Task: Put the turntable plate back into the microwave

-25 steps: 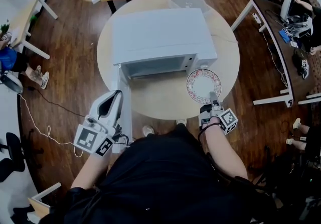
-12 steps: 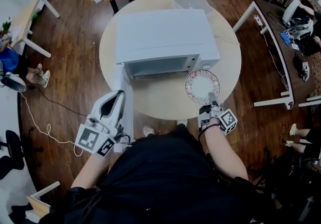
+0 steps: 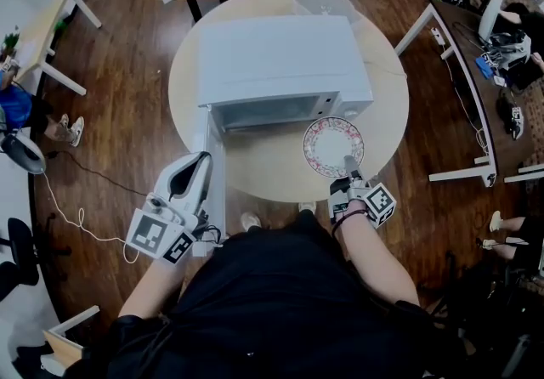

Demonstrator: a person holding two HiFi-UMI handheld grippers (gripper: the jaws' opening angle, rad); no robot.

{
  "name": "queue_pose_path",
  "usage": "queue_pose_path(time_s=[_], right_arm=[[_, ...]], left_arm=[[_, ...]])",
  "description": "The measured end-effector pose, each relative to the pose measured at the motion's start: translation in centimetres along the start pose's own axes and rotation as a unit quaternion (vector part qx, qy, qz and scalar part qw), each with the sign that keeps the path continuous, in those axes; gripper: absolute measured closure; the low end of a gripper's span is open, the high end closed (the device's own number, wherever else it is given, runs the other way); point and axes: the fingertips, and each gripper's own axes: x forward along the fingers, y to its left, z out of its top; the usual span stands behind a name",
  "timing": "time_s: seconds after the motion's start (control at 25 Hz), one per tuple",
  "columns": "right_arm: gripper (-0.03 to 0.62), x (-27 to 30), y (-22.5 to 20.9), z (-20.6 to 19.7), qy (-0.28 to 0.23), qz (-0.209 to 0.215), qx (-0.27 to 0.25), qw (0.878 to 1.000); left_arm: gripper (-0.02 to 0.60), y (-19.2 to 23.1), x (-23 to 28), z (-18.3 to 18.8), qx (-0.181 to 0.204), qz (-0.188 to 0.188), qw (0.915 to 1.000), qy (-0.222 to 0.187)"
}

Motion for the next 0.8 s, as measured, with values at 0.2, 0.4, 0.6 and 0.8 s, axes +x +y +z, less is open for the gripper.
queue_pose_path(time_s=[0.2, 0.4, 0.6, 0.8], right_arm=[[0.559, 0.3, 0.6, -1.3, 0.022, 0.006, -0.005, 1.000], [0.559, 0.5, 1.0, -2.3, 0.038, 0.004, 0.001, 0.999], [0.559, 1.3, 1.6, -3.6, 0.057, 0.017, -0.009, 0.998], [0.559, 2.2, 2.1, -5.6, 0.081, 0.022, -0.013, 0.996]], left_arm=[[0.577, 0.0, -0.3, 0.0, 0.000, 0.004, 1.0000, 0.002], [0.577, -0.2, -0.5, 0.5, 0.009, 0.008, 0.9999, -0.010], [0.577, -0.5, -0.9, 0.4, 0.013, 0.002, 0.9999, -0.007], [0.577, -0.2, -1.3, 0.1, 0.025, 0.010, 0.9996, -0.007]])
